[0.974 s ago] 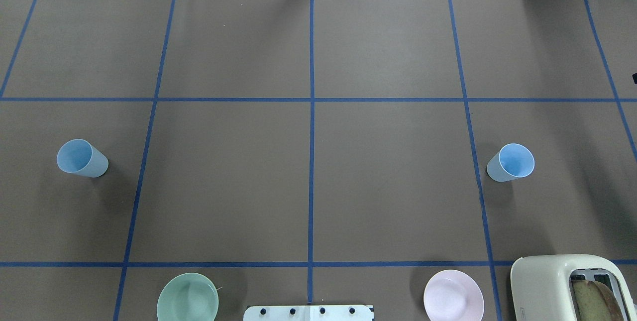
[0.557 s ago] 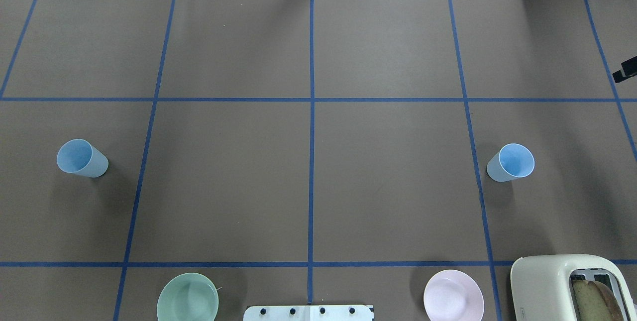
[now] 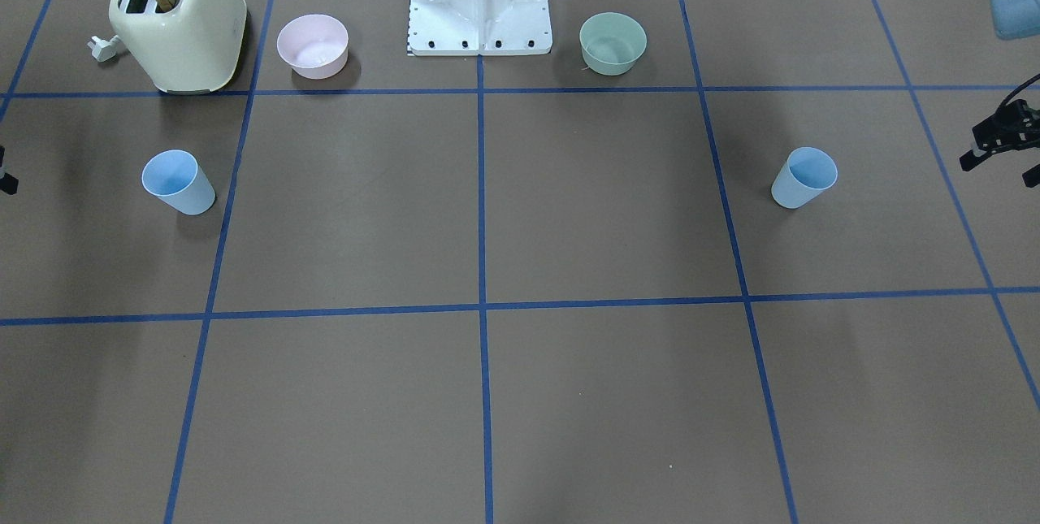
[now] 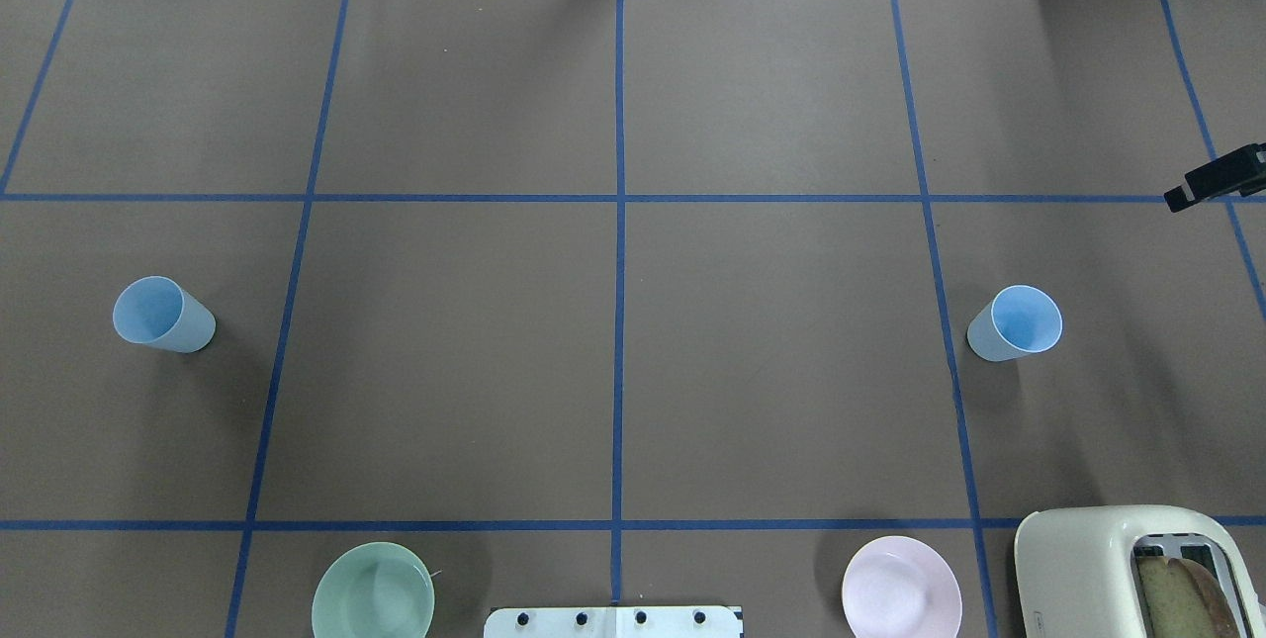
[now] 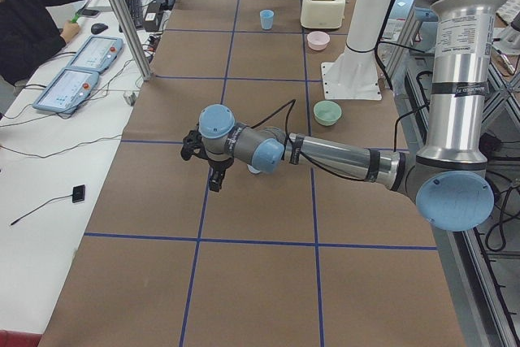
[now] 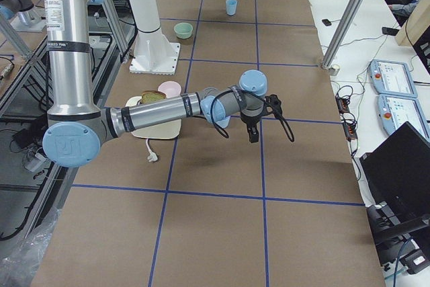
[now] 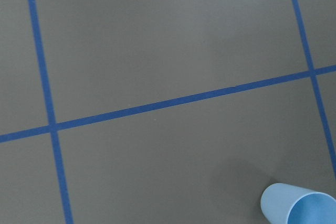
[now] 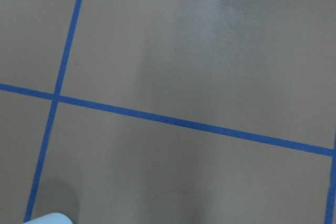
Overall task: Stack blue cups with both arms
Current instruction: 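Lower the left gripper onto its blue cup while the right lowers onto the other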
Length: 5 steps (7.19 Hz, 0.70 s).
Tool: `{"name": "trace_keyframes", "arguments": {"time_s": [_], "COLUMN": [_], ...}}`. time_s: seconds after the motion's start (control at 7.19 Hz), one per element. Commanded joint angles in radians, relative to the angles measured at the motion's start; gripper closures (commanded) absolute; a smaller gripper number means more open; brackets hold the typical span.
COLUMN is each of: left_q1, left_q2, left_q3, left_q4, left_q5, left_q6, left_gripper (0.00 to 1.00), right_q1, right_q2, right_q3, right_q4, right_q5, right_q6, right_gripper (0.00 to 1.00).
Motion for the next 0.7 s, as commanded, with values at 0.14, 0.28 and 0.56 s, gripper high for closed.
{"name": "trace_keyframes", "arguments": {"time_s": [0.14,0.28,0.56], "left_q1": [0.174,0.192,0.208], "left_q2": [0.016,0.034,0.036], "left_q3": [-0.03,-0.037,-0.039], "left_q4": [-0.111,-0.14,-0.145], "left_q5": [0.148,0.15,0.159], "left_q6": [-0.22,-0.257,-0.269], "left_gripper": [0.01,0.01,0.01], "right_q1": [-0.087,-0.125,-0.237], "right_q2": [-0.107,-0.112,-0.106], "right_q3": [0.042,0.043,0.046], "right_q4": [0.118,0.137,0.249], "right_q5": [-0.041,-0.046,-0.101], "right_q6": [0.003,0.089,0.235], "right_gripper": [0.0,0.0,0.0]}}
